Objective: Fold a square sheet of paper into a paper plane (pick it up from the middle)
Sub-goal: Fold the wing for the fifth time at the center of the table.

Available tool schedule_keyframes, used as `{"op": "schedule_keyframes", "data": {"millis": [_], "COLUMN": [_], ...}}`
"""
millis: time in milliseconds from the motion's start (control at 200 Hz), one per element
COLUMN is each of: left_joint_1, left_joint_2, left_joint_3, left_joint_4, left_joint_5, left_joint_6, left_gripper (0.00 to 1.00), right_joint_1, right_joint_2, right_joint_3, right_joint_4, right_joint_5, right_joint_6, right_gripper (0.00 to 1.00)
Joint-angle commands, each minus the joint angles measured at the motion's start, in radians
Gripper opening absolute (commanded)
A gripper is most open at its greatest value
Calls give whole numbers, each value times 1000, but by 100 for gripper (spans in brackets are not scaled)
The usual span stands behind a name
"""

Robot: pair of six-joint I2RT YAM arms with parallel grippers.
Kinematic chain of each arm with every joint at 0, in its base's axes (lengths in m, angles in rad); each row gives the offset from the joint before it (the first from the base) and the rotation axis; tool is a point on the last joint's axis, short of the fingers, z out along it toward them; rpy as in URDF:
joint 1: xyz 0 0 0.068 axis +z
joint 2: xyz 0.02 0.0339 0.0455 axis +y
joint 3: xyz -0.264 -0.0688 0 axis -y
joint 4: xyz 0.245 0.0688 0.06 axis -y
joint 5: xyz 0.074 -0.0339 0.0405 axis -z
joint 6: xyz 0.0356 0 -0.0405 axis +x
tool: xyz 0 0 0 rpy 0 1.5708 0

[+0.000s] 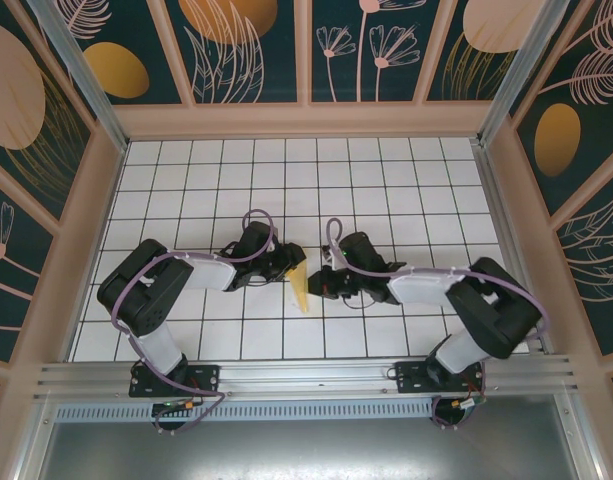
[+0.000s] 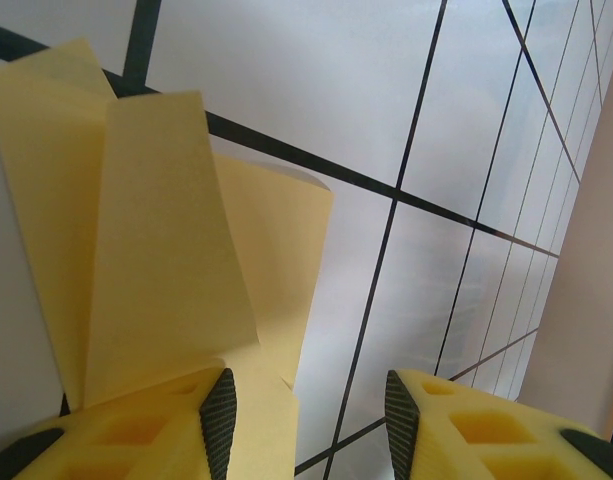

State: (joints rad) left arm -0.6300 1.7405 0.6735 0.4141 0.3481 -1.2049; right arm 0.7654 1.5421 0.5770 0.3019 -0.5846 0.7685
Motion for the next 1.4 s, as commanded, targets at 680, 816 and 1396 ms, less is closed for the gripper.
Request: {"op": "schedule_keyframes", "data": {"millis": [680,816,1396], "left_joint_1": [7,7,9], "left_joint_2": [25,22,12], "left_joint_3": [0,-2,9], "left_joint_4": [-49,-47,-54], "left_joint_5": [-23,-24,-35], "left_joint_6": [24,22,48], "left_gripper": [47,47,47], "right_joint_1": [82,60,64], "right_joint_2": [8,-12,217], "right_joint_3": [-34,-1,2], "right_joint_4": [-9,51,-112], "right_joint_5": [-11,3,80], "right_joint_6": [12,29,-40], "right_gripper": [4,4,0]}}
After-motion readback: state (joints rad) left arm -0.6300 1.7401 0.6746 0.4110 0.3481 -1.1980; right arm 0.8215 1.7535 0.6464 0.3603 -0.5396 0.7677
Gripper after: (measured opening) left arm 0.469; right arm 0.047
